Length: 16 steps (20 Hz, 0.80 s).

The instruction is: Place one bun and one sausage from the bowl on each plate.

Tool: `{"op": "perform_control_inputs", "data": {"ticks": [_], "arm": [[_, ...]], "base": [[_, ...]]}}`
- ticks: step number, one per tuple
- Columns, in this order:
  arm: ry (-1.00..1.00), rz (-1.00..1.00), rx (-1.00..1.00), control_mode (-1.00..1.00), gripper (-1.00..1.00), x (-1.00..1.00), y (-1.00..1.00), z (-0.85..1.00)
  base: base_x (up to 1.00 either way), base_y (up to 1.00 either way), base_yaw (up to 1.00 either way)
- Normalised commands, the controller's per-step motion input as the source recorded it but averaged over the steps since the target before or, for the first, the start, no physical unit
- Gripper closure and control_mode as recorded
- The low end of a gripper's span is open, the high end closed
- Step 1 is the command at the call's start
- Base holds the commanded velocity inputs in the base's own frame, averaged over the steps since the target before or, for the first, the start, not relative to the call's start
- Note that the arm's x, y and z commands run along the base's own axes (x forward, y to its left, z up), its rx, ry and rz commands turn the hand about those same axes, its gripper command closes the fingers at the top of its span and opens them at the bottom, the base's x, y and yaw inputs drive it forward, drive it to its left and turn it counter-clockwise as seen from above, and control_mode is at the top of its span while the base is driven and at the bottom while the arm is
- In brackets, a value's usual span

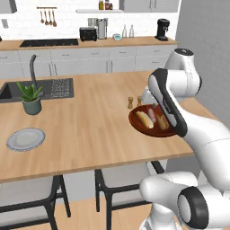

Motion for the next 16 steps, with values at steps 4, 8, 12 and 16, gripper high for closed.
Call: {"op": "perform_control_inputs", "data": {"ticks": [4,8,12,16], "arm": [[0.04,-0.01,-0.01,-1.00,-1.00,0.09,-0.29,-0.18],[0.05,0.00,-0.08,-1.00,-1.00,0.28,-0.34,-0.48],[0.10,-0.01,-0.11,-1.00,-1.00,0.28,-0.17,-0.51],[0.00,0.00,0.00,-1.00,-1.00,0.52,-0.04,-0.63]], "base": [[0.00,0.00,0.00],[0.00,0.00,0.00],[0.00,0.00,0.00],[0.00,0.00,0.00]]}}
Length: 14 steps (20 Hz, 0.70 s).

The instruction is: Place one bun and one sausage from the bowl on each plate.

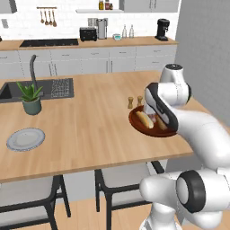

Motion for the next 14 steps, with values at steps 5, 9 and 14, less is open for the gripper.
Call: {"op": "perform_control_inputs", "data": {"ticks": [5,9,14], "arm": [[-0.03,0.00,0.00,-1.00,-1.00,0.67,-0.09,-0.68],[0.00,0.00,0.00,-1.00,-1.00,0.74,-0.26,-0.51],[0.00,0.00,0.00,-1.00,-1.00,0.71,-0.07,-0.49]], "base": [[0.00,0.00,0.00],[0.00,0.00,0.00],[0.00,0.00,0.00]]}}
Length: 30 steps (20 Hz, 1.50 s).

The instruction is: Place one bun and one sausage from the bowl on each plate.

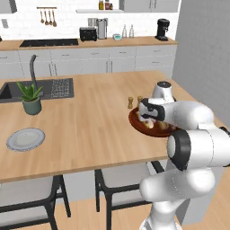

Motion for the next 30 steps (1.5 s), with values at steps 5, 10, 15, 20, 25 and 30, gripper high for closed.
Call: {"op": "perform_control_inputs", "data": {"ticks": [5,10,15,20,25,30], "arm": [[0.00,0.00,0.00,-1.00,-1.00,0.67,-0.02,-0.48],[-0.03,0.00,0.00,-1.00,-1.00,0.68,-0.08,-0.46],[-0.02,0.00,0.00,-1.00,-1.00,0.71,-0.09,-0.48],[-0.02,0.00,0.00,-1.00,1.00,0.52,-0.12,-0.50],[0.00,0.00,0.10,-1.00,1.00,0.11,-0.39,-0.16],[0.45,0.03,0.15,-1.00,1.00,-0.21,0.06,0.87]], "base": [[0.00,0.00,0.00],[0.00,0.00,0.00],[0.00,0.00,0.00],[0.00,0.00,0.00],[0.00,0.00,0.00],[0.00,0.00,0.00]]}}
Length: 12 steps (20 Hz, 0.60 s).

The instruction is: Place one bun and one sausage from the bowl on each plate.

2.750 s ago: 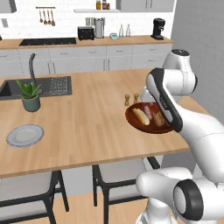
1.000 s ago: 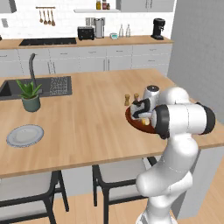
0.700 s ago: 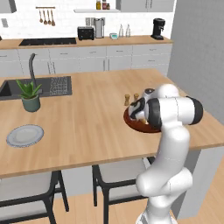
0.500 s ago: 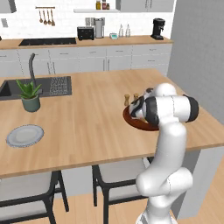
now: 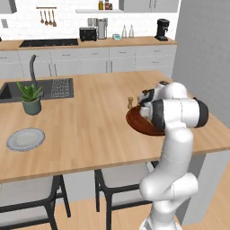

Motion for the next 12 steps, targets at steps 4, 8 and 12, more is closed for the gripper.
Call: {"op": "perform_control_inputs", "data": {"ticks": [4,8,12], "arm": [[0.22,0.15,0.18,-1.00,1.00,-0.31,0.18,1.00],[-0.25,0.00,0.30,-1.00,1.00,-0.97,0.00,0.92],[-0.38,-0.05,0.23,-1.00,1.00,-1.00,-0.01,0.21]], "base": [[0.00,0.00,0.00],[0.00,0.00,0.00],[0.00,0.00,0.00]]}}
